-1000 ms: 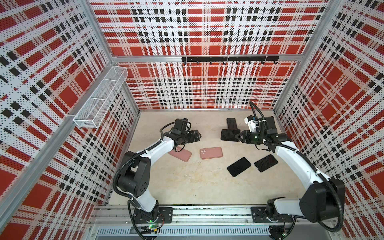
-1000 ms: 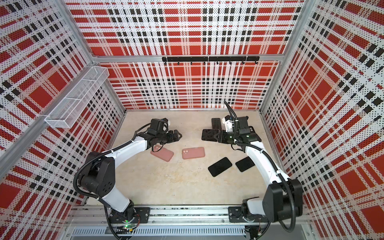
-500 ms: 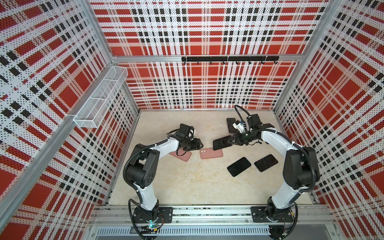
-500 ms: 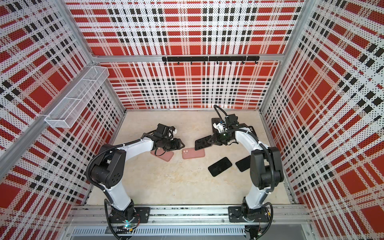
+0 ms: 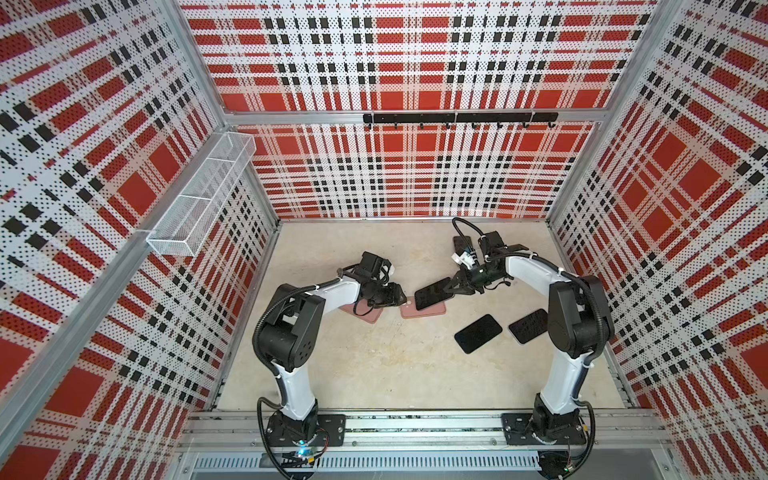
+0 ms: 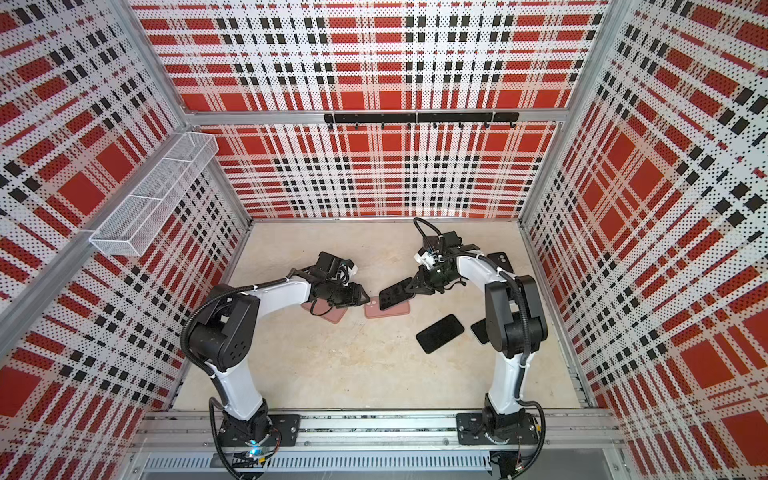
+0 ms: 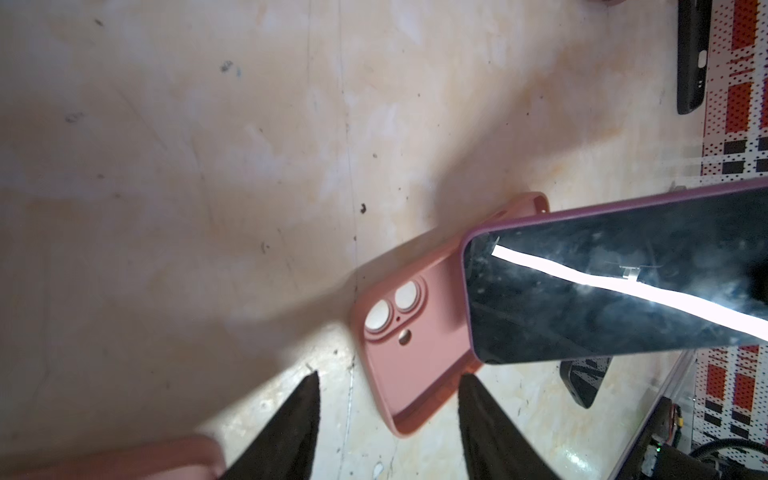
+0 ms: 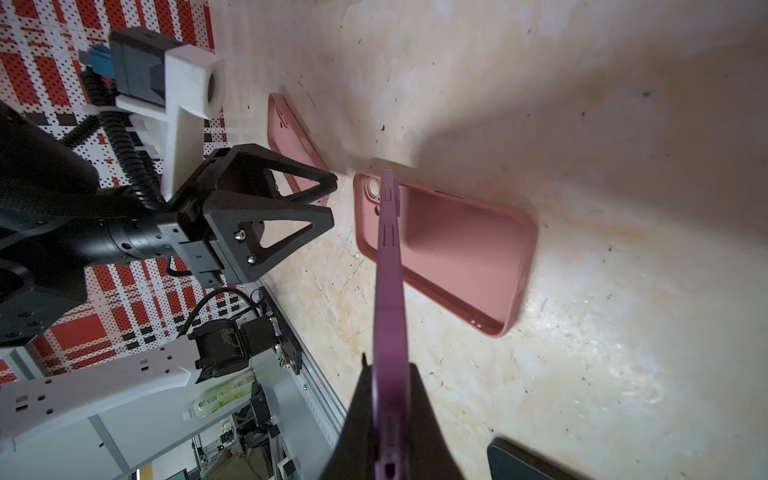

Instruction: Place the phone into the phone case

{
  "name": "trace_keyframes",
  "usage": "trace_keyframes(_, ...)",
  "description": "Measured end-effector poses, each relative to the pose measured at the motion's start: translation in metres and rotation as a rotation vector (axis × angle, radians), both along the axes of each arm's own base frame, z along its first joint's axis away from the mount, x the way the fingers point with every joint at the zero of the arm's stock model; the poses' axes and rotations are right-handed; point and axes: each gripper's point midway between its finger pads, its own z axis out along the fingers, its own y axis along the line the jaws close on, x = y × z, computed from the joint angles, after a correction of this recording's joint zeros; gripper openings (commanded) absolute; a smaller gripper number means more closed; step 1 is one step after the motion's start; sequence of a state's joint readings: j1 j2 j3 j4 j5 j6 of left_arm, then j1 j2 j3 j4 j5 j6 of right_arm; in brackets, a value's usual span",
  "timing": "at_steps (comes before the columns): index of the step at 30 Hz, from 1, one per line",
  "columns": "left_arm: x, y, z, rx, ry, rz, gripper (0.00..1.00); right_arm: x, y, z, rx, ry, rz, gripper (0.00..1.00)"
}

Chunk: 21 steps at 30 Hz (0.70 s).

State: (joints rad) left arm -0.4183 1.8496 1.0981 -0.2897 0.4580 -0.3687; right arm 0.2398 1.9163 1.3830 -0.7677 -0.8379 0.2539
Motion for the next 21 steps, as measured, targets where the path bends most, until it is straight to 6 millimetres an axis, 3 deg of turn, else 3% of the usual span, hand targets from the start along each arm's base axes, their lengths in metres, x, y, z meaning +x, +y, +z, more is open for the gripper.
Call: trace_keyframes(21, -0.01, -0.009, -0.013, -0.014, 0.048, -0.034, 0.52, -0.006, 0.008, -0.021, 0.062, 0.068, 0.026, 0.0)
